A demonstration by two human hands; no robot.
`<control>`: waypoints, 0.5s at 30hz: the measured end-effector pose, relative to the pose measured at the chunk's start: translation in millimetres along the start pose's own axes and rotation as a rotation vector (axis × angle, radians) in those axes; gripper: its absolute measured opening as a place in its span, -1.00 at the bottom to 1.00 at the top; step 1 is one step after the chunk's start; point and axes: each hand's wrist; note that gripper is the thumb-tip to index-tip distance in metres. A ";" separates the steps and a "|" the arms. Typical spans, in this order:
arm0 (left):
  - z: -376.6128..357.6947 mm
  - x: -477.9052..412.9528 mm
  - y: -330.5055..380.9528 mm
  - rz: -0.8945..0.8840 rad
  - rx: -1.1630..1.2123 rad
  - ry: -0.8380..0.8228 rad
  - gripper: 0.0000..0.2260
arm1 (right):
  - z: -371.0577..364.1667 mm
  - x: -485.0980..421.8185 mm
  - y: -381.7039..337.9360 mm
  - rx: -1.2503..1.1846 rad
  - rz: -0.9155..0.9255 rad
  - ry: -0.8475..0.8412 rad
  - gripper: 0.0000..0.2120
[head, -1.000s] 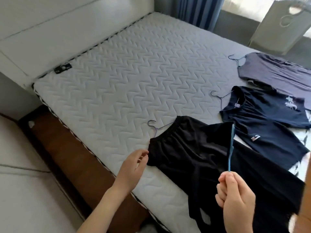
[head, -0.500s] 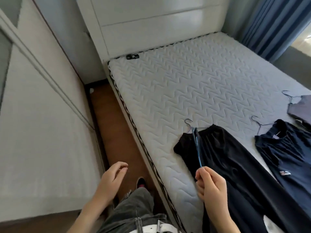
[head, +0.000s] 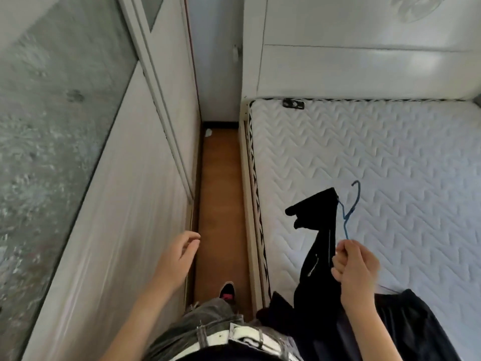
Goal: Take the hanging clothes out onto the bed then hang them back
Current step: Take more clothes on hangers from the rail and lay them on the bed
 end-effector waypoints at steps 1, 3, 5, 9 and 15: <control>4.9 -18.8 11.9 -0.014 -0.004 0.015 -0.85 | -6.9 -12.5 -5.7 -0.006 -0.002 0.015 -0.75; 13.8 -54.6 36.2 -0.037 -0.003 0.028 -0.82 | -16.5 -31.9 -17.1 0.008 -0.001 0.048 -0.75; 18.6 -90.3 57.9 -0.060 0.019 0.031 -0.81 | -23.3 -47.0 -25.8 0.031 0.004 0.077 -0.75; 11.0 -167.0 89.4 -0.105 0.044 -0.023 -0.83 | -35.5 -85.3 -34.2 0.018 -0.019 0.173 -0.76; -16.3 -282.9 112.4 -0.126 0.001 -0.170 -0.85 | -77.1 -174.4 -40.3 -0.086 -0.074 0.291 -0.82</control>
Point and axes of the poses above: each hand's wrist, its own x-axis away from the middle knuckle, its own z-axis out of the back of the hand, y = z × x
